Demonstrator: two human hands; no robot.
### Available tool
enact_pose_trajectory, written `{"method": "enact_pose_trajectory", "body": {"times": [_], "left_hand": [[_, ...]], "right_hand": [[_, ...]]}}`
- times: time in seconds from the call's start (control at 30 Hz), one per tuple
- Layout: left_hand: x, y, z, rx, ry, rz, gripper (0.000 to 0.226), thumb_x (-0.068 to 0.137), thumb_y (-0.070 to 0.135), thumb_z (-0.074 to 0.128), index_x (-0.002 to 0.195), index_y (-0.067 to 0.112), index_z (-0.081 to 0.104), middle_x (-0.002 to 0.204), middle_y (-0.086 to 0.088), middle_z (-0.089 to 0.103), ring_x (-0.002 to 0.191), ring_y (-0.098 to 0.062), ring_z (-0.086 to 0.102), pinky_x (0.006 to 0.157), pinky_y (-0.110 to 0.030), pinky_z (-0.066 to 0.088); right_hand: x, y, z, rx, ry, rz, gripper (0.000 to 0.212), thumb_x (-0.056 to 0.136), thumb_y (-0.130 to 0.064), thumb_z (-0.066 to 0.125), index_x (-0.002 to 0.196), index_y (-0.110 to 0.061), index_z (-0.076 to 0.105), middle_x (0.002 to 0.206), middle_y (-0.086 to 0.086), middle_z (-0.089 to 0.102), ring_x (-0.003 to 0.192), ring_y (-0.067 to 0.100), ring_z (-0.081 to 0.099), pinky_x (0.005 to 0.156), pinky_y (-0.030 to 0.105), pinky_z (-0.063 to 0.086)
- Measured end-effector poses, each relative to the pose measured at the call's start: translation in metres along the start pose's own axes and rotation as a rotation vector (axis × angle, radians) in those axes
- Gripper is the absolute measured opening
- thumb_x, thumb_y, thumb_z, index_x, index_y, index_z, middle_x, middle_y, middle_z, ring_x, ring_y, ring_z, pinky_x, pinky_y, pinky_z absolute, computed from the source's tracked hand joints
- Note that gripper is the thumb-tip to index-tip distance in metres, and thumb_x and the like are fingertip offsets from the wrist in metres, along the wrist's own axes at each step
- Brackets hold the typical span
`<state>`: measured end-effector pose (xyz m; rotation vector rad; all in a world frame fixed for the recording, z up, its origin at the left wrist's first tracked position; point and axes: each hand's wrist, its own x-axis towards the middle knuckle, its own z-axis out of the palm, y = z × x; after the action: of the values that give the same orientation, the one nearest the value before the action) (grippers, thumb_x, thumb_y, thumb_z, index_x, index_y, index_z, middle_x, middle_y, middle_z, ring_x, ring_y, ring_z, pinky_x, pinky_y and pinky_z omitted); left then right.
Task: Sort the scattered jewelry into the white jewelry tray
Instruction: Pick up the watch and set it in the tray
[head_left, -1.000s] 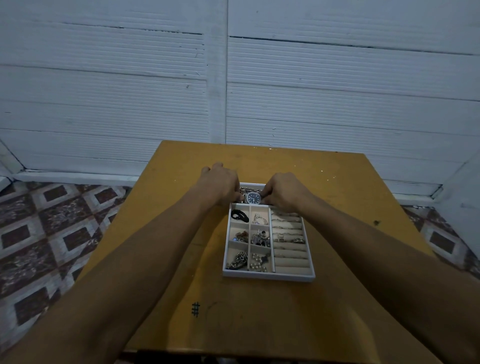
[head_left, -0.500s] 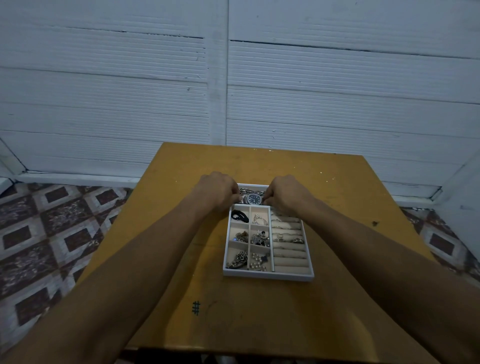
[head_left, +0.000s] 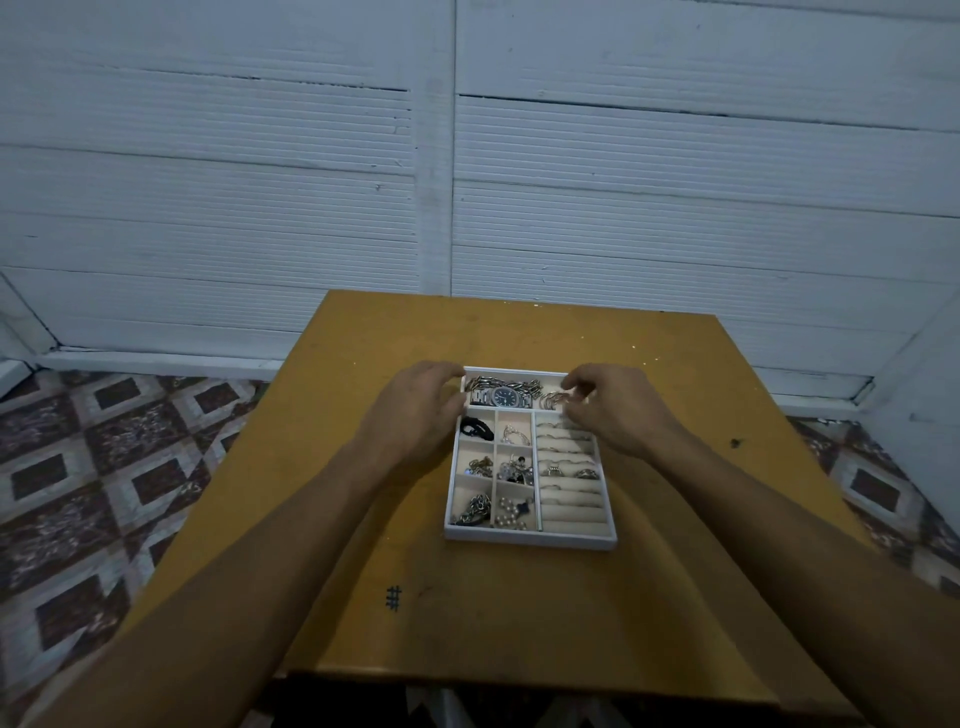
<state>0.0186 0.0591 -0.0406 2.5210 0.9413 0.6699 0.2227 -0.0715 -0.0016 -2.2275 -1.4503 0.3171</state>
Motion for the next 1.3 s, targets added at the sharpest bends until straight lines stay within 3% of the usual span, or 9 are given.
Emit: {"method": "enact_pose_trajectory", "body": {"times": [0.13, 0.37, 0.47, 0.53, 0.63, 0.73, 0.93, 1.2, 1.3], "left_hand": [[-0.041, 0.008, -0.003, -0.092, 0.052, -0.136, 0.045, 0.095, 0.038, 0.054, 0.136, 0.019, 0.052, 0.118, 0.003, 0.061, 0.087, -0.008, 0.057, 0.076, -0.027, 0.050], [-0.076, 0.027, 0.005, -0.196, 0.063, -0.237, 0.043, 0.095, 0.025, 0.059, 0.137, 0.014, 0.054, 0.102, 0.006, 0.065, 0.086, -0.007, 0.061, 0.073, -0.021, 0.047], [-0.084, 0.031, 0.008, -0.203, 0.063, -0.217, 0.033, 0.095, 0.019, 0.059, 0.127, 0.012, 0.062, 0.099, 0.011, 0.068, 0.074, 0.010, 0.055, 0.064, -0.003, 0.042], [-0.087, 0.031, 0.010, -0.204, 0.075, -0.208, 0.028, 0.095, 0.018, 0.059, 0.121, 0.013, 0.067, 0.103, 0.009, 0.070, 0.075, 0.010, 0.056, 0.062, 0.000, 0.040], [-0.091, 0.030, 0.013, -0.196, 0.102, -0.212, 0.030, 0.096, 0.022, 0.058, 0.124, 0.015, 0.066, 0.111, 0.000, 0.072, 0.090, -0.004, 0.066, 0.071, -0.011, 0.045], [-0.093, 0.033, 0.016, -0.190, 0.135, -0.216, 0.030, 0.096, 0.021, 0.058, 0.124, 0.012, 0.065, 0.103, -0.005, 0.074, 0.079, -0.004, 0.063, 0.070, -0.018, 0.047], [-0.090, 0.032, 0.020, -0.161, 0.139, -0.226, 0.030, 0.096, 0.022, 0.057, 0.124, 0.013, 0.064, 0.097, -0.004, 0.075, 0.049, 0.005, 0.048, 0.049, -0.004, 0.035], [-0.076, 0.033, 0.022, -0.121, 0.161, -0.230, 0.028, 0.097, 0.021, 0.055, 0.121, 0.012, 0.066, 0.093, -0.006, 0.075, 0.052, 0.002, 0.045, 0.048, -0.006, 0.033], [-0.070, 0.036, 0.019, -0.110, 0.165, -0.224, 0.026, 0.098, 0.019, 0.054, 0.116, 0.012, 0.070, 0.088, -0.006, 0.075, 0.055, -0.003, 0.052, 0.054, -0.018, 0.039]], "right_hand": [[-0.041, 0.018, 0.001, 0.108, 0.037, 0.151, 0.035, 0.086, -0.019, 0.066, 0.120, -0.013, 0.061, 0.090, -0.006, 0.061, 0.082, 0.012, 0.057, 0.064, 0.025, 0.040], [-0.086, 0.026, 0.017, 0.288, 0.028, 0.236, 0.031, 0.090, -0.025, 0.063, 0.120, -0.017, 0.064, 0.090, -0.010, 0.067, 0.084, 0.006, 0.062, 0.071, 0.024, 0.047], [-0.098, 0.024, 0.020, 0.356, 0.022, 0.224, 0.028, 0.091, -0.017, 0.063, 0.118, -0.022, 0.067, 0.100, -0.008, 0.072, 0.087, 0.006, 0.065, 0.075, 0.025, 0.052], [-0.102, 0.023, 0.021, 0.367, 0.037, 0.208, 0.031, 0.092, -0.016, 0.062, 0.122, -0.021, 0.066, 0.109, -0.004, 0.071, 0.095, 0.009, 0.065, 0.075, 0.021, 0.048], [-0.105, 0.023, 0.025, 0.338, 0.069, 0.190, 0.031, 0.093, -0.017, 0.060, 0.123, -0.019, 0.066, 0.115, -0.005, 0.069, 0.094, 0.006, 0.060, 0.076, 0.019, 0.045], [-0.104, 0.023, 0.028, 0.324, 0.099, 0.192, 0.030, 0.093, -0.017, 0.059, 0.123, -0.018, 0.066, 0.119, -0.004, 0.068, 0.093, 0.005, 0.059, 0.079, 0.019, 0.047], [-0.100, 0.025, 0.028, 0.298, 0.089, 0.199, 0.031, 0.093, -0.017, 0.060, 0.124, -0.016, 0.065, 0.122, -0.002, 0.067, 0.103, 0.011, 0.062, 0.090, 0.027, 0.051], [-0.084, 0.022, 0.027, 0.236, 0.073, 0.231, 0.035, 0.095, -0.020, 0.057, 0.129, -0.012, 0.061, 0.129, 0.002, 0.063, 0.112, 0.016, 0.060, 0.095, 0.027, 0.048], [-0.079, 0.020, 0.026, 0.225, 0.074, 0.235, 0.034, 0.096, -0.018, 0.056, 0.129, -0.010, 0.061, 0.129, 0.003, 0.063, 0.112, 0.017, 0.060, 0.087, 0.019, 0.041]]}}
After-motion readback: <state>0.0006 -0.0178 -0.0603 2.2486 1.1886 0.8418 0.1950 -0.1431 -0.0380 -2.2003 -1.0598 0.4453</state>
